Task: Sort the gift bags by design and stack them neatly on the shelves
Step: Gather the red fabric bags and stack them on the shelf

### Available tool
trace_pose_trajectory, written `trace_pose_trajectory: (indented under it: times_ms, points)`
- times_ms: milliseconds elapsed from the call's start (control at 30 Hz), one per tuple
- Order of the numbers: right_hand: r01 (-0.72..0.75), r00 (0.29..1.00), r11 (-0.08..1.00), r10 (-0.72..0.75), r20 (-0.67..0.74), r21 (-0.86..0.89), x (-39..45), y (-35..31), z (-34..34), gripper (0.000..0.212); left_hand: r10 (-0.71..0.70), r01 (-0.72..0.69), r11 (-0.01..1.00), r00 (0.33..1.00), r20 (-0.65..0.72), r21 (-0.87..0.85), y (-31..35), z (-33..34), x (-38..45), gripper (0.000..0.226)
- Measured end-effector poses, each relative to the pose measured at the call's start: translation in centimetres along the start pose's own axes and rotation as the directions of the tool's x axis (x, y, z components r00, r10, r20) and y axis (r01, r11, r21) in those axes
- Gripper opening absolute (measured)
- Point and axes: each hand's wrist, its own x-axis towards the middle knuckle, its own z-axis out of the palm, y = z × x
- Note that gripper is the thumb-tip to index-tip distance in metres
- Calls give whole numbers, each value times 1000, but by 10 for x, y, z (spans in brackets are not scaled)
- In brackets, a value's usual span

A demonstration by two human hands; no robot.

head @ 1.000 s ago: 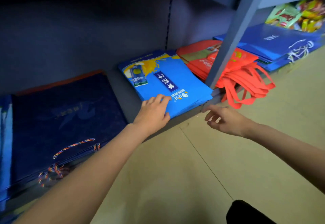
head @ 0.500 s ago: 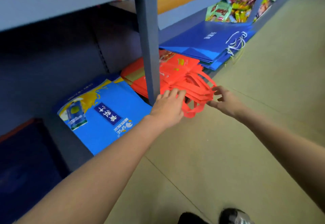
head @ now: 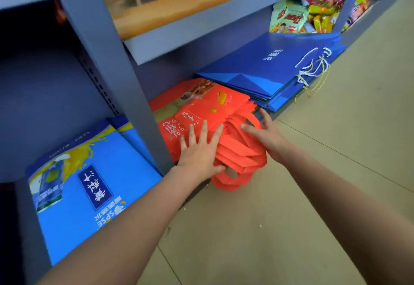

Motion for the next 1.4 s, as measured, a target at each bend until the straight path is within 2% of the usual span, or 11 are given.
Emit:
trace_pose_trajectory:
  times_ms: [133,233,367,533,600,700,833,933,1033,1200,1400]
  points:
    - [-24,994,998,19,103,51,30,6,12,91,-137,129,990,976,171,55,4,8,21,104]
    - [-36,977,993,11,215,111,36,11,15,66,-148,128,988,945,291,86,-1,5,32,101]
    - [-9,992,995,-3,125,97,45,10,-9,58,-30,132,938,952,306,-319,-12,-28,56,80]
    - [2,999,979,-10,40,202,57,3,-50,55,-152,294,603,955,256,-742,-3,-31,79,67]
    - [-57,993,974,32,117,217,57,7,-51,63,-179,311,674,949,260,-670,4,-22,85,82]
    - [-100,979,957,47,196,271,58,6,-39,64,-227,337,892,911,343,-303,12,-7,87,124]
    - [-36,961,997,15,275,71,58,10,-8,105,-363,363,930,887,284,56,19,8,67,110]
    - [46,980,998,-35,198,-51,53,13,11,100,-328,317,938,943,56,142,7,20,57,87]
    - [116,986,992,-122,111,57,51,-2,29,88,-286,297,949,953,-103,105,-3,13,54,76]
    - [446,893,888,-433,126,-110,44,-44,71,87,-358,290,924,884,-301,-248,-21,-10,53,79]
    - [355,929,928,-338,148,-109,43,-31,52,71,-309,283,950,918,-249,-135,-24,-7,53,81]
